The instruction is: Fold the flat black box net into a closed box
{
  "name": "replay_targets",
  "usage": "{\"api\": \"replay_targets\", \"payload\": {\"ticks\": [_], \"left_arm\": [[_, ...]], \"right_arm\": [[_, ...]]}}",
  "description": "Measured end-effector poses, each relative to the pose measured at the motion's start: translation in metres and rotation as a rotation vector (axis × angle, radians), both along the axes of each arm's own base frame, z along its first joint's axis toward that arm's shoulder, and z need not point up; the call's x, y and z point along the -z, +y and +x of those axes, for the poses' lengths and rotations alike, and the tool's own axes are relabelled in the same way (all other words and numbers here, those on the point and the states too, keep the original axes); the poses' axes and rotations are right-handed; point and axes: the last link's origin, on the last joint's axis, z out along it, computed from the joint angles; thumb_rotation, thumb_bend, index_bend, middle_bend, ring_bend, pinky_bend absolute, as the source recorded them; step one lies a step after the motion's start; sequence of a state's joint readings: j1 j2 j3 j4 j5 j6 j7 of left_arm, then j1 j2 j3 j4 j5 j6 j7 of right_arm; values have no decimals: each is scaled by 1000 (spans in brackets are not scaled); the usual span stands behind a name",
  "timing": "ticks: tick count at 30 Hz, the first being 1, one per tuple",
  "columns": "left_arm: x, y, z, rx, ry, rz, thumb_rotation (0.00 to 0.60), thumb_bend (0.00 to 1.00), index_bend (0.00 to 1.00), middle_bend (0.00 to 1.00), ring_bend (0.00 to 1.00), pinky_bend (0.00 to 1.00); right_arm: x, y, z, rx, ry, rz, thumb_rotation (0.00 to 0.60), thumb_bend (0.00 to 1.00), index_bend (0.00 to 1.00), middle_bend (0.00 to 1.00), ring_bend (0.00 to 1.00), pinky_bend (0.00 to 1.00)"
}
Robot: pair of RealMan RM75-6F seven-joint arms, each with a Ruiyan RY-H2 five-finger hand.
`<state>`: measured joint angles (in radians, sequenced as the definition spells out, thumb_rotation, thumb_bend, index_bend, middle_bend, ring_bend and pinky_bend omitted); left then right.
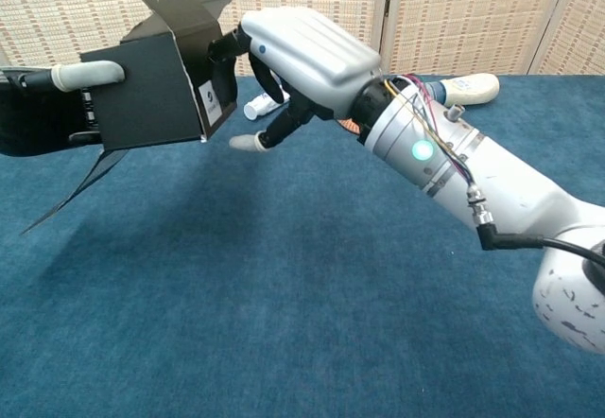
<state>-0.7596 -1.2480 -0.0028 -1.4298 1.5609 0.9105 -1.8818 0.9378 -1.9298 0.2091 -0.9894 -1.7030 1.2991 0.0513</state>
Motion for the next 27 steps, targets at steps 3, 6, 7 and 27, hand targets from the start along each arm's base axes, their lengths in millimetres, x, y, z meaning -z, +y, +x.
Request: {"api": "replay_targets", "payload": {"ticks": [3,6,7,27], "left_arm": [[2,-1,0,4,3,-3,600,96,260,301,626,887],[3,-2,1,4,1,-11,600,96,259,298,626,887],[3,-2,1,5,1,-14,600,95,259,297,626,887],[14,-3,-2,52,51,-14,600,94,253,282,625,887]], "right_arm": [[-1,-2,4,-11,3,-12,600,137,75,239,739,1000],[-1,-3,7,-26,4,-24,600,138,75,239,740,1000],[-1,-3,9,-29,1,-25,600,139,75,239,739,1000],[2,-3,7,-43,-1,-8,600,162,100,240,739,1000]]}}
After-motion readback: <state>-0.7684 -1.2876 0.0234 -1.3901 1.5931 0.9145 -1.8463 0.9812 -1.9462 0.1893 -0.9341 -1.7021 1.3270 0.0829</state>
